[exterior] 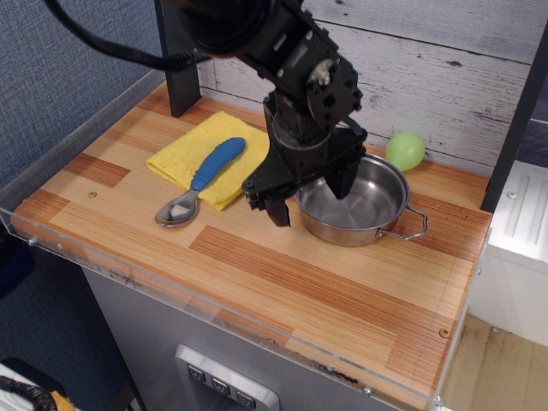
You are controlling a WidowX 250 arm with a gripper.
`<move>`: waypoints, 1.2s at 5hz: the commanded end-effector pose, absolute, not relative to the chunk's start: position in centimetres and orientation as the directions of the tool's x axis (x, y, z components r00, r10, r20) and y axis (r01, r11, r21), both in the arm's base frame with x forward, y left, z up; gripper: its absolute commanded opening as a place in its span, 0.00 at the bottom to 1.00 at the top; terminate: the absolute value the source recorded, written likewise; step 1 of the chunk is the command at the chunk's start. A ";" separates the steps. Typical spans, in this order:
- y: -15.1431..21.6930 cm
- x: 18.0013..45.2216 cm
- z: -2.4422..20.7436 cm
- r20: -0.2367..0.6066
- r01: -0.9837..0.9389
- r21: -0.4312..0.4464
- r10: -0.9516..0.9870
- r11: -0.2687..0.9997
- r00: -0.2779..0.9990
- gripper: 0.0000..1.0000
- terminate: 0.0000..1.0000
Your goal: Move the silver pot to the bottom center of the table.
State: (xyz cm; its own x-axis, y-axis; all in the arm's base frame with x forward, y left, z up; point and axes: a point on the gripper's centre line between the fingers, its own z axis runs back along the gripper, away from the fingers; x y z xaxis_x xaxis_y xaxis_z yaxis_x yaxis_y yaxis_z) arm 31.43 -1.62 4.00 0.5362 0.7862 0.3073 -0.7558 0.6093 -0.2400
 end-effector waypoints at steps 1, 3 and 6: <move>-2.1 32.7 3.3 0.297 -0.734 -0.255 0.773 0.629 0.560 1.00 0.00; -2.3 32.4 3.0 0.332 -0.728 -0.241 0.760 0.641 0.559 0.00 0.00; -2.2 32.3 3.8 0.330 -0.692 -0.279 0.743 0.666 0.582 0.00 0.00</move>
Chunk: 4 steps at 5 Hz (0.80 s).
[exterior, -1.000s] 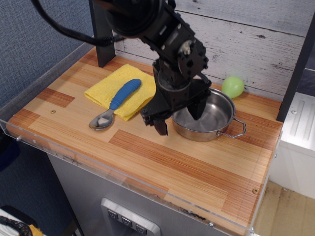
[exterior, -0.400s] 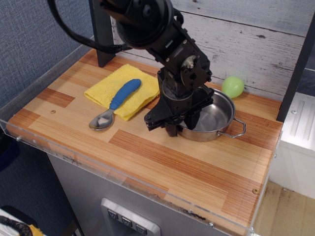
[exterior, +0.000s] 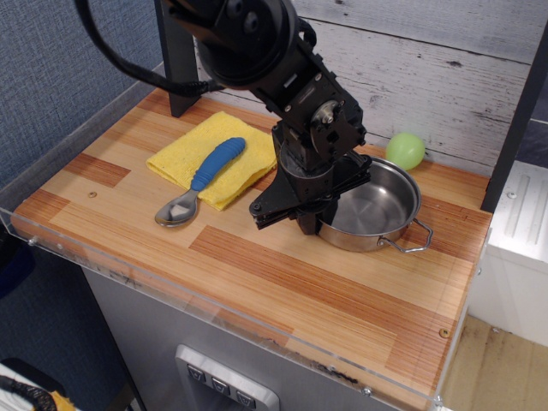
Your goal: Move the silver pot to the bottom center of the table.
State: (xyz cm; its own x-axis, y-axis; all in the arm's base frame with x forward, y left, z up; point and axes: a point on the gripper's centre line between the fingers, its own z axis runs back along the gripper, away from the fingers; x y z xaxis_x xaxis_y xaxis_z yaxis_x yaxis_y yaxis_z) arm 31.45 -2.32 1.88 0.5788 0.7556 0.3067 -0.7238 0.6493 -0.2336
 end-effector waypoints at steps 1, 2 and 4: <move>-2.2 32.5 4.3 0.330 -0.665 -0.303 0.730 0.682 0.599 0.00 0.00; -1.9 32.6 6.7 0.381 -0.630 -0.302 0.696 0.715 0.608 0.00 0.00; -0.5 31.0 9.4 0.428 -0.581 -0.299 0.651 0.757 0.627 0.00 0.00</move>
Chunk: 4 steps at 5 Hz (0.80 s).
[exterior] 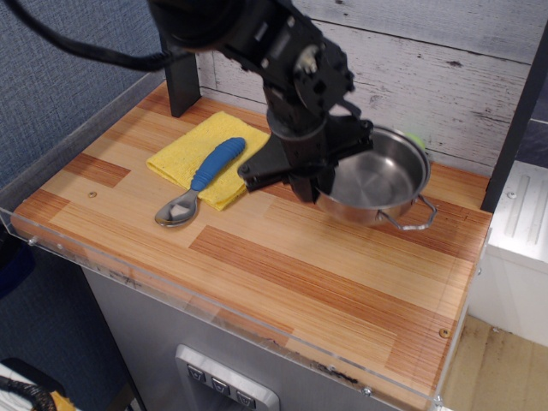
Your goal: Move the silver pot to the bottom center of the table.
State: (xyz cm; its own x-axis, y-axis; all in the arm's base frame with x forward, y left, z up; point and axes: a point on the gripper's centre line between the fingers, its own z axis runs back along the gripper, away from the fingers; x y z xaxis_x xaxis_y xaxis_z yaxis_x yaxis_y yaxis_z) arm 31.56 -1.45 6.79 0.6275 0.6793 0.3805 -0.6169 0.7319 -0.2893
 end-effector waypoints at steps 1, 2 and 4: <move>0.5 29.3 10.1 0.444 -0.558 -0.296 0.629 0.775 0.638 0.00 0.00; 1.7 27.4 10.4 0.460 -0.537 -0.265 0.595 0.801 0.660 0.00 0.00; 4.3 25.2 9.9 0.470 -0.493 -0.196 0.523 0.847 0.711 0.00 0.00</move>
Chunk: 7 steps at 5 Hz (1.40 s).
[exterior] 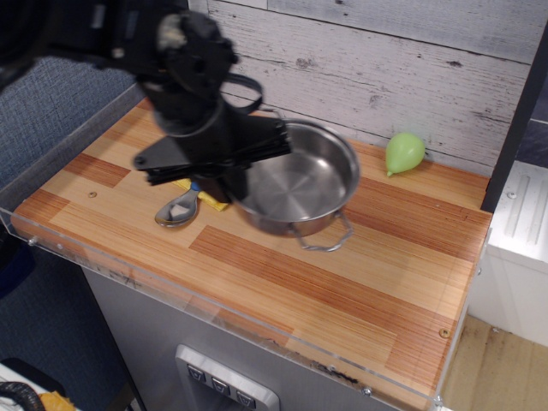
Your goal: Move the silver pot to the bottom center of the table.
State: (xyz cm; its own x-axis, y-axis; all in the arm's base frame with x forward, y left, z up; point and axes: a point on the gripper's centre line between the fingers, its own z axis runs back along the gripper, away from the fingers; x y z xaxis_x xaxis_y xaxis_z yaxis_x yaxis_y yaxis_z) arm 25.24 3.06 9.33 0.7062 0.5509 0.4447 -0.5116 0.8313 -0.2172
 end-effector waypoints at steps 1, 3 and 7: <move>5.4 24.6 8.7 0.448 -0.482 -0.164 0.500 0.861 0.741 0.00 0.00; 6.7 24.8 5.9 0.402 -0.488 -0.127 0.494 0.864 0.771 0.00 0.00; 8.0 24.7 3.7 0.317 -0.511 -0.098 0.513 0.854 0.797 1.00 0.00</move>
